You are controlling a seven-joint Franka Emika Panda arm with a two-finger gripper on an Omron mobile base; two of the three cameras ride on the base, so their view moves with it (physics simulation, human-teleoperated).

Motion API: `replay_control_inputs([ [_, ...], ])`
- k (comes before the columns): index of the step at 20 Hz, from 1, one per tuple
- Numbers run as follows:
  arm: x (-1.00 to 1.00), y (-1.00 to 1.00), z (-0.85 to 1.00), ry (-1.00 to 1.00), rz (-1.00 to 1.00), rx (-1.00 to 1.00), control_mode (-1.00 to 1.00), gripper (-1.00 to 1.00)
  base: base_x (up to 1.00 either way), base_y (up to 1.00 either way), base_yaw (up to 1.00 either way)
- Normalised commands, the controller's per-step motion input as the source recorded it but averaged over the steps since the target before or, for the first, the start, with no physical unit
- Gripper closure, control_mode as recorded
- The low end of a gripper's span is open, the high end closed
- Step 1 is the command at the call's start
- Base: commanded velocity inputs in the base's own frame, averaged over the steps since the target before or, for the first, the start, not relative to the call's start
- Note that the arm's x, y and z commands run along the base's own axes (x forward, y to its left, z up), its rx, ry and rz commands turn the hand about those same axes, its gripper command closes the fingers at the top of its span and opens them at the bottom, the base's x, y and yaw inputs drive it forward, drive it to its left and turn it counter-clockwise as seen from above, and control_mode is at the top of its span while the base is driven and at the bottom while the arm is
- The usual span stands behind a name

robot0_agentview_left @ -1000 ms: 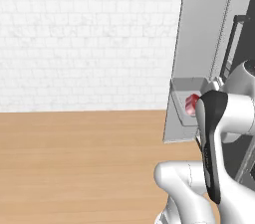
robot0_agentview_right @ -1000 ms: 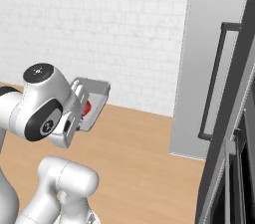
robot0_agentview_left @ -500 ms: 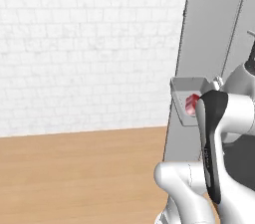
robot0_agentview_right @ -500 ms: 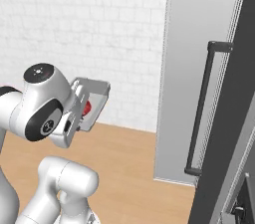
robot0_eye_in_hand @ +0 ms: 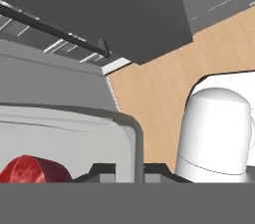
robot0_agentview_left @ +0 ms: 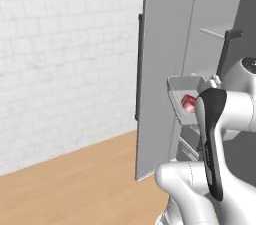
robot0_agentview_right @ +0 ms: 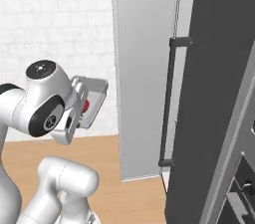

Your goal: Take the meat container that has the steak and place it on the second highest rack of the freezer. Then take the vegetable container that has the lime and mushroom and place it on the highest rack of the freezer.

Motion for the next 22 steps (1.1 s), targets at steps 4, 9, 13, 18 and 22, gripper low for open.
replay_control_inputs([
  [4,0.00,0.00,0.00,0.00,0.00,0.00,1.00,1.00,0.12,0.45,-0.85],
  [9,0.00,0.00,0.00,0.00,0.00,0.00,1.00,1.00,0.26,0.67,-0.76],
  [13,0.00,0.00,0.00,0.00,0.00,0.00,1.00,1.00,0.33,0.79,-0.55],
  [18,0.00,0.00,0.00,0.00,0.00,0.00,1.00,1.00,0.61,0.31,-0.32],
  [22,0.00,0.00,0.00,0.00,0.00,0.00,1.00,1.00,0.70,0.12,-0.24],
])
